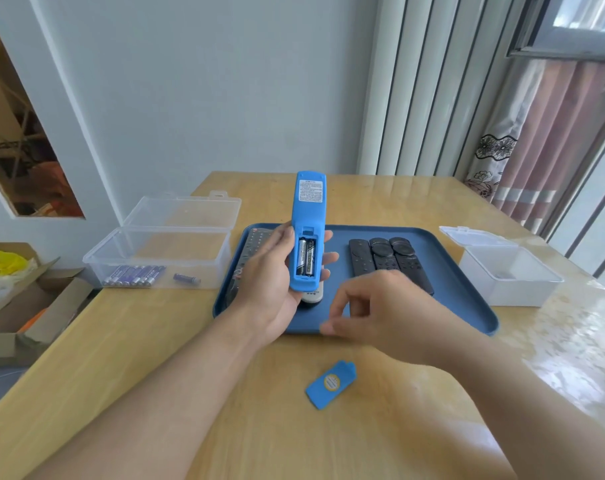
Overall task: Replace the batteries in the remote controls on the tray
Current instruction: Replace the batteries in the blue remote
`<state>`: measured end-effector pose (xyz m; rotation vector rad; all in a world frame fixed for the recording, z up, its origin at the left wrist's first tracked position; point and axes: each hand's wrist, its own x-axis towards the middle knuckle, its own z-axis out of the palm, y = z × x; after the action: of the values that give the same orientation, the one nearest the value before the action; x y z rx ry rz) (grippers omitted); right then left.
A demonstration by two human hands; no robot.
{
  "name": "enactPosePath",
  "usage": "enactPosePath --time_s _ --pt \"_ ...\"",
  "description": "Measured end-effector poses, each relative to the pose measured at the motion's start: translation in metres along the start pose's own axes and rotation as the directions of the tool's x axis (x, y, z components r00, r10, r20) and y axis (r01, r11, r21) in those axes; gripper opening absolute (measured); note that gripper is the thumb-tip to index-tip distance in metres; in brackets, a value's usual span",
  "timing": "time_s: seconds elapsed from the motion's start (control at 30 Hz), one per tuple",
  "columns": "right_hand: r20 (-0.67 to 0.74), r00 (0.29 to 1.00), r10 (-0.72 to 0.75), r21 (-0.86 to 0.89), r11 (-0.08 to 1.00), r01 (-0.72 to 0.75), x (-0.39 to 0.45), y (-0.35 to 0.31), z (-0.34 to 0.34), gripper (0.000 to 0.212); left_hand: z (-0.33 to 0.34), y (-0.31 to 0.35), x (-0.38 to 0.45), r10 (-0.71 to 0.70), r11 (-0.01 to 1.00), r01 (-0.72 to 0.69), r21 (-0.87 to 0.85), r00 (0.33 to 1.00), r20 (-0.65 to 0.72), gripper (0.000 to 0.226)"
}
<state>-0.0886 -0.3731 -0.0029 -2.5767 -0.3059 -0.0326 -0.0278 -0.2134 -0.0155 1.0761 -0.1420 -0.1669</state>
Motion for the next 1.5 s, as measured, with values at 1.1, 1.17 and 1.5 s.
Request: enactPosePath --time_s 1.1,1.17,1.5 --pt "-0.508 0.611 -0.607 -0.518 0.782 0.346 0.018 0.020 0.010 0.009 0.001 -0.014 -0.004 -0.157 0.987 0.160 -0.003 0.971 0.183 0.039" --pt "-0.499 0.619 -0.606 -0.512 0.783 0.353 0.018 0.021 0.011 0.011 0.001 -0.014 -0.005 -0.158 0.987 0.160 0.005 0.971 0.178 0.039" --pt "-0.657 0.654 -0.374 -0.251 0.927 0.278 0.019 0.019 0.017 0.016 0.006 -0.014 -0.006 -0.137 0.989 0.146 -0.029 0.967 0.214 0.038"
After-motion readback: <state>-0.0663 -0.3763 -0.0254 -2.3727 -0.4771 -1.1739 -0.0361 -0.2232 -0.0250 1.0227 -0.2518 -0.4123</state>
